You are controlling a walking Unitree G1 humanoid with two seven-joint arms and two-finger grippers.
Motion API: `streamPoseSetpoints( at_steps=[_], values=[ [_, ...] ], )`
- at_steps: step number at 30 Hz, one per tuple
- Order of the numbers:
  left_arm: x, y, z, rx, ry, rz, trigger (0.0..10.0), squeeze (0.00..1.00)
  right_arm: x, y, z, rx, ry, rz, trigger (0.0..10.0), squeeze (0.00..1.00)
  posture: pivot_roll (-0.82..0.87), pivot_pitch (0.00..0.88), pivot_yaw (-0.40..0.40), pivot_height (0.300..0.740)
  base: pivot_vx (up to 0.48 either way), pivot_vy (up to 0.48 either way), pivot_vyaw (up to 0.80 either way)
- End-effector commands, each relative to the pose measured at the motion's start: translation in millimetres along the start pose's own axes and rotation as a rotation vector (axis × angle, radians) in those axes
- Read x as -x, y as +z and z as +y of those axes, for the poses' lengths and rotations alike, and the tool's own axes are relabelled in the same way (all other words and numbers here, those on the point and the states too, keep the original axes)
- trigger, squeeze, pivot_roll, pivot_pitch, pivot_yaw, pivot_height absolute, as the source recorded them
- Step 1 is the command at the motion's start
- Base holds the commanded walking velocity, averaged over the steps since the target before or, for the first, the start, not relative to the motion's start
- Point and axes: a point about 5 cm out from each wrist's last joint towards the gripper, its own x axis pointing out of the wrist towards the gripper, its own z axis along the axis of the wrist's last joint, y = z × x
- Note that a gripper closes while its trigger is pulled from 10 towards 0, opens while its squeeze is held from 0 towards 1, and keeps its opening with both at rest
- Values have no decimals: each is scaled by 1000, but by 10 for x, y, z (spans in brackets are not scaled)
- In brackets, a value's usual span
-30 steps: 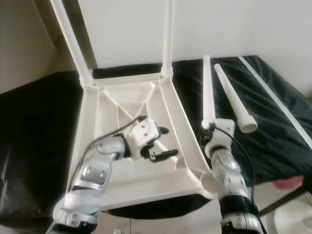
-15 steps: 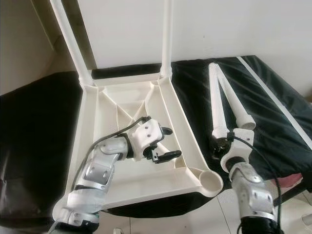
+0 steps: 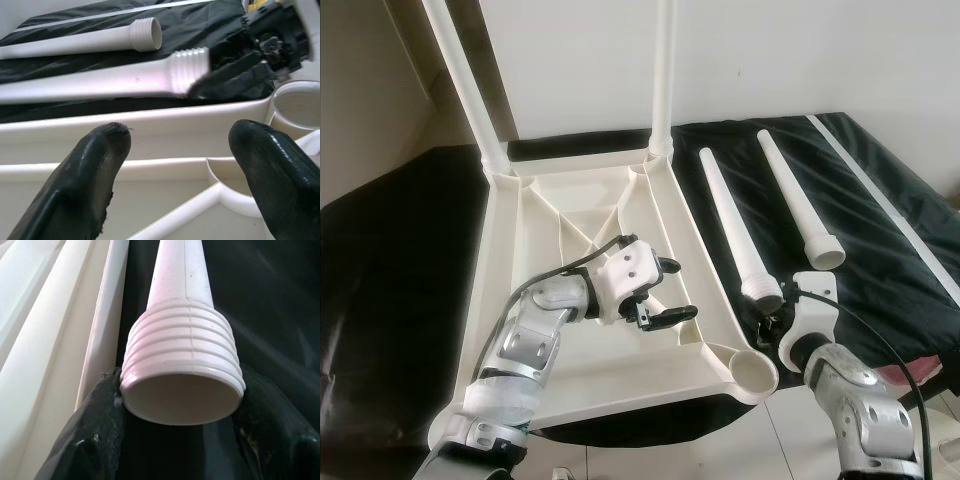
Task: Building children table
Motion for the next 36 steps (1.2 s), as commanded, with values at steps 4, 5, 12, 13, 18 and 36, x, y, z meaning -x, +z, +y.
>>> streamPoseSetpoints(
  at_steps=[4,5,12,13,18,36],
  values=[
    [20,1,187,-4,348,-3,10000,0,120,3,-67,9,-24,29,10000,0,-122,0,-2,740,0,0,0],
    [20,-2,187,-4,346,-3,10000,0,156,-10,-88,15,-35,39,10000,0,-128,0,2,740,0,0,0],
    [19,-4,185,-5,340,-4,10000,0,245,-46,-205,-19,-132,56,10000,1000,-135,0,8,740,0,0,0],
    [12,-7,178,-5,337,-3,10000,0,252,-55,-215,-45,-146,53,10000,1000,-135,0,8,740,0,0,0],
    [15,-10,177,-4,332,-2,10000,0,240,-27,-192,-45,-137,34,10000,1000,-131,0,13,740,0,0,0],
    [49,-46,42,-42,270,12,10000,0,-31,410,-68,-90,-178,-183,10000,0,-79,0,-5,740,0,0,0]
  ],
)
